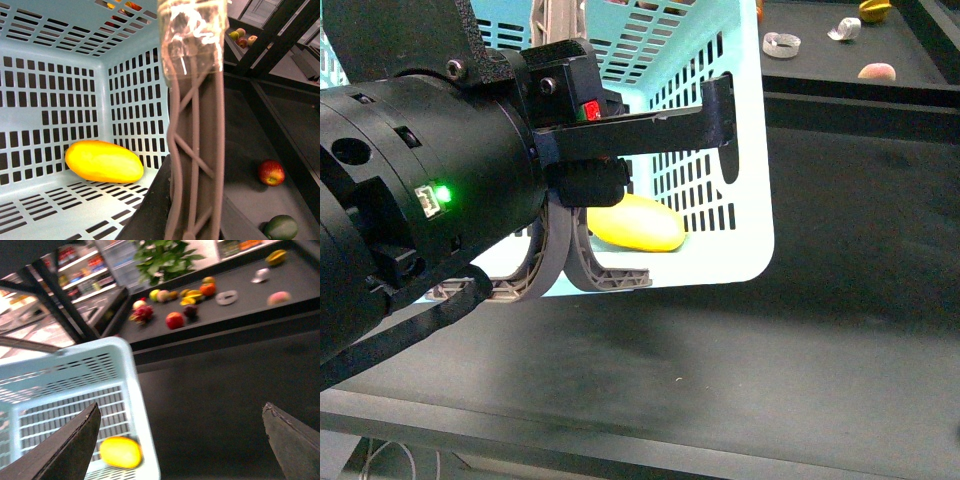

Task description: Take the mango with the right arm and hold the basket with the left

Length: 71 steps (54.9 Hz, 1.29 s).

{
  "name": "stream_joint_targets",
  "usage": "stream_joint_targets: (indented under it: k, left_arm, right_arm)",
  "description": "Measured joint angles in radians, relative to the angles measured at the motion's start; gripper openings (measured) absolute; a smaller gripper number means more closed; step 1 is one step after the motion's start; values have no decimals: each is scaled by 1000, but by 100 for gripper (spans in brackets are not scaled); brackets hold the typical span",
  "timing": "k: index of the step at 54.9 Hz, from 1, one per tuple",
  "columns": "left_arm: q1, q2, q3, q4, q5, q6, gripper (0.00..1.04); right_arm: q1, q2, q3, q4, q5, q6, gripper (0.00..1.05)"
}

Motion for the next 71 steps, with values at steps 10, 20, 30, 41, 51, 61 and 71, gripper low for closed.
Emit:
stream_joint_targets:
  k: [10,20,30,41,51,61,71]
  left_arm:
    - [0,0,0,0,1,0,6]
    - [0,0,0,0,2,0,6]
    - [0,0,0,0,0,0,6]
    - [0,0,0,0,0,0,6]
    - [0,0,0,0,1,0,6]
    - [0,0,0,0,0,0,6]
    - [0,0,0,0,0,0,6]
  right_arm:
    - [-29,-162,-58,-97,37,0,96]
    - [-29,-163,-87,-15,2,-74,89]
    - [-28,-228,-151,60,-13,-306,59]
    - [-28,-295,-183,23,-13,-359,27]
    - [-28,-362,-203,-21,-14,-372,2]
    - [-28,-425,-245,-37,-14,-373,2]
    - [-28,-474,-245,-80,-15,-373,2]
